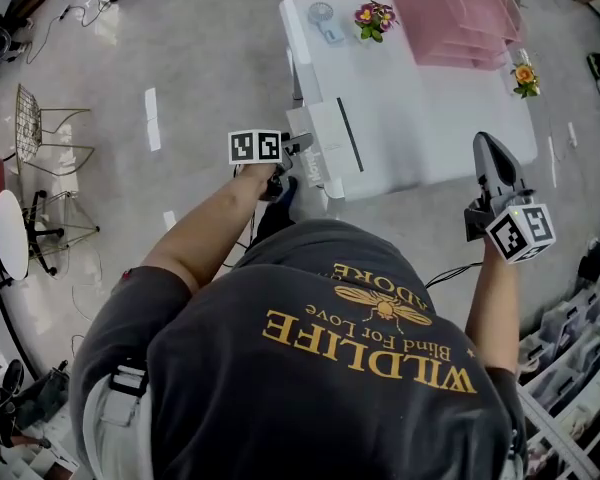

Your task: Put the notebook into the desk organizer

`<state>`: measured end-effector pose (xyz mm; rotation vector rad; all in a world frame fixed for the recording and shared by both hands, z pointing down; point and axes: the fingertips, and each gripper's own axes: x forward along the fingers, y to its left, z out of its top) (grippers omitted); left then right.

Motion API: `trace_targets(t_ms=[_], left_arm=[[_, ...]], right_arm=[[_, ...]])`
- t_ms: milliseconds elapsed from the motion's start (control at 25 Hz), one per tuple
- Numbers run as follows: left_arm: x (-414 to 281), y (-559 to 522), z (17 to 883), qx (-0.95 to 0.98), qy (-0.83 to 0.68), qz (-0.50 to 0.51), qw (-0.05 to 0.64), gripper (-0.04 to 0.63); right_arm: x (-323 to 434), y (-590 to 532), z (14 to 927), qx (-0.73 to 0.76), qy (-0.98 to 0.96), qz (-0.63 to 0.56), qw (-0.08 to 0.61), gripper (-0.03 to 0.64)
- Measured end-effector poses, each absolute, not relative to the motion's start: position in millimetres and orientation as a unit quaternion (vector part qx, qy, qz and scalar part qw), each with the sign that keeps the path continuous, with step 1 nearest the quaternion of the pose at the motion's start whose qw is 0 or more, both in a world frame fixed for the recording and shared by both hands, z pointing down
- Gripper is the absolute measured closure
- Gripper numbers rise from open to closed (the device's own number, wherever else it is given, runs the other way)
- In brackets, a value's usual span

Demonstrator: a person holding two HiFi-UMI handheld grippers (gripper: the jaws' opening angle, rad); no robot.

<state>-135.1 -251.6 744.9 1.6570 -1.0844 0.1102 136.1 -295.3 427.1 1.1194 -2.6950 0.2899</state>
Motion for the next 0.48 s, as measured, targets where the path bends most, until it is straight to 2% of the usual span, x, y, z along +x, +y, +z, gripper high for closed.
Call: trace_targets(t_ms=[120, 240, 480], left_arm=[[-125.8, -257.6, 748.1, 0.700, -0.446, 0.062, 0.554, 0.335], [-125.5, -257.0, 751.9, 0.698, -0.451, 0.101, 0.547, 0.480], [-128.2, -258.0, 735.3, 0.692, -0.453, 0.119, 0.550, 0.575]], right_arm=[[139.0, -298.1, 430.3, 0.385, -0.911, 0.101, 0.104, 0.617], [139.9, -299.7, 432.6, 0.388, -0.909, 0.108, 0.107, 0.617], [149.7, -306.2, 434.7, 0.393, -0.908, 0.110, 0.098, 0.616]])
